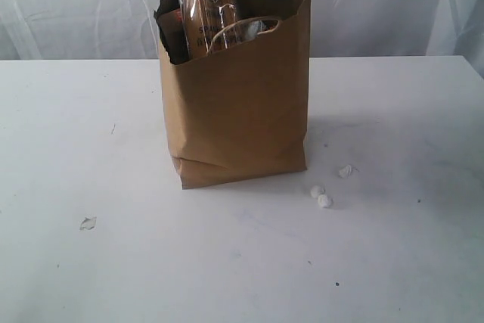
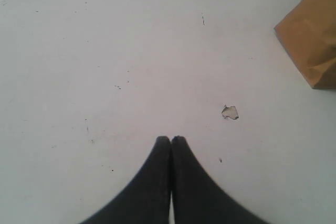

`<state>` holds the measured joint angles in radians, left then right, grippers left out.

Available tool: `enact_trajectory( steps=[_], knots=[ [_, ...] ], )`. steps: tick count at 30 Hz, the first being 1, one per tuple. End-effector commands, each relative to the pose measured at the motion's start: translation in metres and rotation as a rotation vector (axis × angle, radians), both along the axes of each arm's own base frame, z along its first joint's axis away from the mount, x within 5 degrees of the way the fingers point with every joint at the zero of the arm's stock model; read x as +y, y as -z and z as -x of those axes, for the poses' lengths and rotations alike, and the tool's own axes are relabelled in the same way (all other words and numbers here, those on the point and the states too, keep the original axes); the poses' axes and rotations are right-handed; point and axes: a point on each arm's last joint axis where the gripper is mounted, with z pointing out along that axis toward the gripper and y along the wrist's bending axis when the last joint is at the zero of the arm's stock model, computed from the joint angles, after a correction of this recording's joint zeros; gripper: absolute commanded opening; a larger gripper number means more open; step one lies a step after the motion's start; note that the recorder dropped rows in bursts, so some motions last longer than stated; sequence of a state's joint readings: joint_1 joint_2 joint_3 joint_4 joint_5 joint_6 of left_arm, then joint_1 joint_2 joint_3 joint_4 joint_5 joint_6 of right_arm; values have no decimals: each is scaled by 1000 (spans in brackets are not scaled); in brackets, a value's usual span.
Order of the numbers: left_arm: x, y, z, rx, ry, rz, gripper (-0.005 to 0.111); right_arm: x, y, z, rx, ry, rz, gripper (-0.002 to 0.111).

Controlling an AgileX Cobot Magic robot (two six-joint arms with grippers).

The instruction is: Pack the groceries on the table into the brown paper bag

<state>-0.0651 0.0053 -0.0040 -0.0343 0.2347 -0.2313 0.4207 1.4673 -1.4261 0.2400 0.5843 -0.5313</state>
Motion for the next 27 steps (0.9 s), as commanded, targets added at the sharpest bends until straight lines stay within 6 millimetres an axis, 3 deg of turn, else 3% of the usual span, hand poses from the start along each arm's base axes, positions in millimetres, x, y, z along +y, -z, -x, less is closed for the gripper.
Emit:
enact_trajectory(
  steps=[1,7,10,13,18,22,27],
  knots=[
    [0,1,0,-1,6,3,0,-57,6,6,130,311,288,0],
    [0,1,0,-1,6,3,0,-119,53,5,369,603,463,0],
    [0,1,0,-1,6,3,0,-132,77,4,439,677,435,0],
    [0,1,0,-1,6,3,0,-127,92,2,465,658,388,0],
    [0,1,0,-1,6,3,0,-102,95,-5,431,473,190,2],
    [0,1,0,-1,6,3,0,-88,107,-13,473,360,120,18],
    [0,1,0,-1,6,3,0,-84,148,-33,575,360,149,36]
  ],
)
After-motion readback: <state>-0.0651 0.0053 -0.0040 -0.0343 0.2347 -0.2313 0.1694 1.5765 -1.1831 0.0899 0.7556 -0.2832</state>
